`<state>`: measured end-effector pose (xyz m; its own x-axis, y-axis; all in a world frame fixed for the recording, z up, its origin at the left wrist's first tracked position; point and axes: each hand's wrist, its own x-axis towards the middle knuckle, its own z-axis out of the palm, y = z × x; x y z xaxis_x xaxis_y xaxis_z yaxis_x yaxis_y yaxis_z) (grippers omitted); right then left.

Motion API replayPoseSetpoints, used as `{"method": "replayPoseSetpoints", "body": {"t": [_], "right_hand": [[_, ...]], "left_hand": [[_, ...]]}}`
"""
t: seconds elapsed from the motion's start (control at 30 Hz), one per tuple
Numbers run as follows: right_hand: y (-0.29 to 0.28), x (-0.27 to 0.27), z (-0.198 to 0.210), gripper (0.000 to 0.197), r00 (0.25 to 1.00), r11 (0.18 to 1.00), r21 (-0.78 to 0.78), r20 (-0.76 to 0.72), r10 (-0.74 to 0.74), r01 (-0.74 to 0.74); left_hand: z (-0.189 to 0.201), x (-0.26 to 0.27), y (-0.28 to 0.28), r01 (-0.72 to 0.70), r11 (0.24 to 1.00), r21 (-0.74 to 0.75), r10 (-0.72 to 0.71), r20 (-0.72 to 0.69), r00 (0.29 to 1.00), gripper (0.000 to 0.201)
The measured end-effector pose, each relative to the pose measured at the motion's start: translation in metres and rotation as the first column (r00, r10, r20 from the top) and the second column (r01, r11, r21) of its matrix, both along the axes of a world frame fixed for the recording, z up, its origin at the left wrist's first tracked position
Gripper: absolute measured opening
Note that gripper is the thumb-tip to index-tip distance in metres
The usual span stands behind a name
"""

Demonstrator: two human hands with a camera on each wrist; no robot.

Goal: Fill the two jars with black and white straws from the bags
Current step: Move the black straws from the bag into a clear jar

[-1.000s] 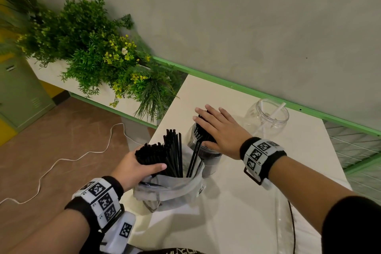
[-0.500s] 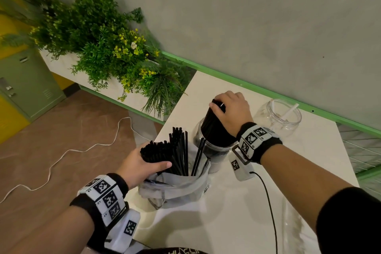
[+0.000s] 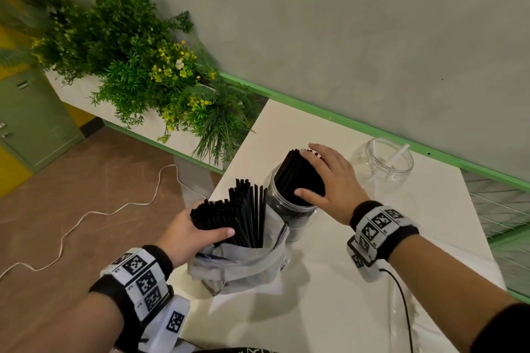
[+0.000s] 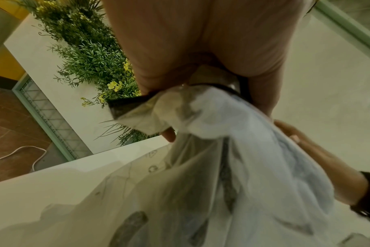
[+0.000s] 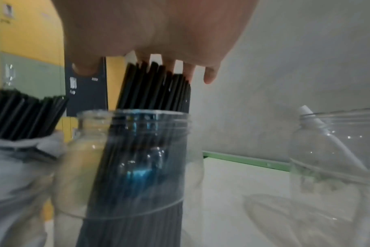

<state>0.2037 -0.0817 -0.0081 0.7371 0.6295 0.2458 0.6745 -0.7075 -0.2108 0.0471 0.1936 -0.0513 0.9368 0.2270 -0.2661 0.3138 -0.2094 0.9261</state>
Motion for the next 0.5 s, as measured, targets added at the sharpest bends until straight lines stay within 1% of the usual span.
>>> {"method": "replayPoseSetpoints", "body": {"t": [0.07,0.17,0.2,0.27,0.33,0.37,0.43,0.47,0.5], "right_hand": [[0.006,0.009,-0.002,0.076,1.000,0.995,-0.103,-0.011,0.019,-0.020],[0.026,0.024,0.006,0.069,0.993,0.989,-0.148,-0.114,-0.001,-0.015],[0.032,0.027,0.009,0.063,0.989,0.989,-0.145,-0.145,-0.034,0.012],[0.039,0.029,0.011,0.049,0.985,0.991,-0.098,-0.133,-0.108,0.095],[0.043,0.027,0.011,0.044,0.980,0.988,-0.068,-0.128,-0.150,0.142],[0.045,0.026,0.011,0.045,0.976,0.986,-0.078,-0.149,-0.159,0.149],[0.047,0.023,0.014,0.051,0.966,0.975,-0.152,-0.179,-0.188,0.161],[0.048,0.020,0.016,0.055,0.968,0.968,-0.176,-0.145,-0.203,0.177],[0.047,0.013,0.018,0.059,0.975,0.971,-0.149,-0.088,-0.204,0.189]], "left_hand": [[-0.001,0.001,-0.001,0.015,1.000,0.009,-0.015,0.011,1.000,0.025],[0.000,0.001,-0.002,0.024,1.000,0.009,-0.024,0.025,0.999,0.025],[0.000,0.000,-0.002,0.024,1.000,0.002,-0.024,0.029,0.999,0.027],[-0.001,0.000,-0.001,0.026,1.000,-0.006,-0.026,0.034,0.999,0.029],[-0.001,-0.001,-0.001,0.021,1.000,-0.017,-0.021,0.038,0.999,0.031],[0.000,-0.002,-0.002,0.018,1.000,-0.024,-0.017,0.038,0.999,0.033],[0.001,-0.003,-0.001,0.012,0.999,-0.040,-0.010,0.044,0.999,0.036],[0.001,-0.004,-0.002,0.012,0.998,-0.054,-0.009,0.051,0.999,0.037],[0.002,-0.005,-0.002,0.016,0.998,-0.066,-0.012,0.057,0.998,0.038]]}}
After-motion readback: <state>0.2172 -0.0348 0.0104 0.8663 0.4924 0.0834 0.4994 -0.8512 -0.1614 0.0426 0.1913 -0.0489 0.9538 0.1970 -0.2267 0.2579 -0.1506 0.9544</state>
